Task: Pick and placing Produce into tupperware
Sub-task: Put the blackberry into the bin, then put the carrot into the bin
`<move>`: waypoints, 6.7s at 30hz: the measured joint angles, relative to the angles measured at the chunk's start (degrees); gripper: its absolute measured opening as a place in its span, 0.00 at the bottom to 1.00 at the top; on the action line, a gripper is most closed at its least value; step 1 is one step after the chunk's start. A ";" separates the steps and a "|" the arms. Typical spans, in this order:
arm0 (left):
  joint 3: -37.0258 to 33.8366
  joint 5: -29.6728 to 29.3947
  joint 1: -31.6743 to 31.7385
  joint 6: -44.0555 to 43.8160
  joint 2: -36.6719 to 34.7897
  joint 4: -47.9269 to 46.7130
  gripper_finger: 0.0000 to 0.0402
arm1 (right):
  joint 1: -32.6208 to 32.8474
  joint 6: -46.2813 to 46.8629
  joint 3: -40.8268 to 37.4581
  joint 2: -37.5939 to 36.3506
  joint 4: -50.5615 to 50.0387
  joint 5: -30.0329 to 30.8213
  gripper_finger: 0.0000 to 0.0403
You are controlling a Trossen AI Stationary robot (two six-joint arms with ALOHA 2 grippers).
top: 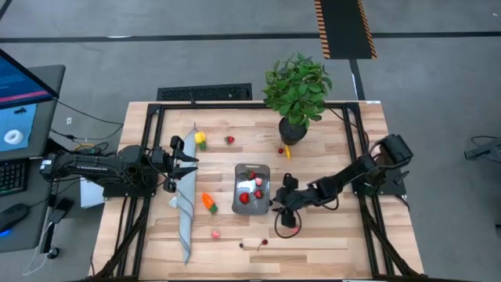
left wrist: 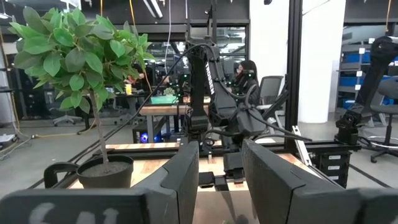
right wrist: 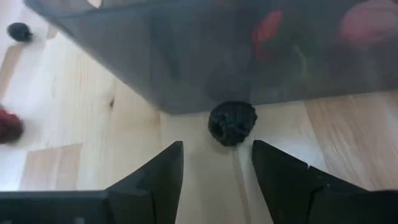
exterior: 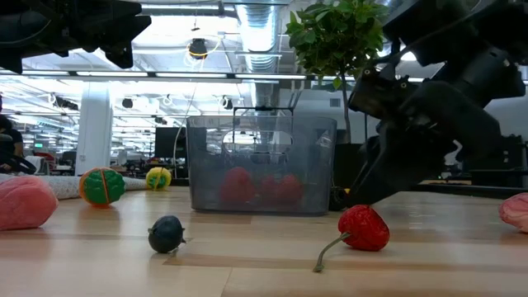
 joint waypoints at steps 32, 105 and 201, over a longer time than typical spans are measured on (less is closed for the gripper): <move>0.00 -0.12 0.00 -0.15 -0.02 -0.13 0.29 | -0.82 -2.20 0.00 1.73 5.36 0.25 0.25; 0.01 -2.50 0.02 -1.46 0.00 -0.53 0.29 | -15.06 -17.61 18.25 -3.86 -15.76 -14.00 0.54; 27.05 -14.10 -24.97 9.33 47.86 -51.37 0.54 | 0.44 -8.01 -2.93 -40.76 -11.58 -3.77 0.55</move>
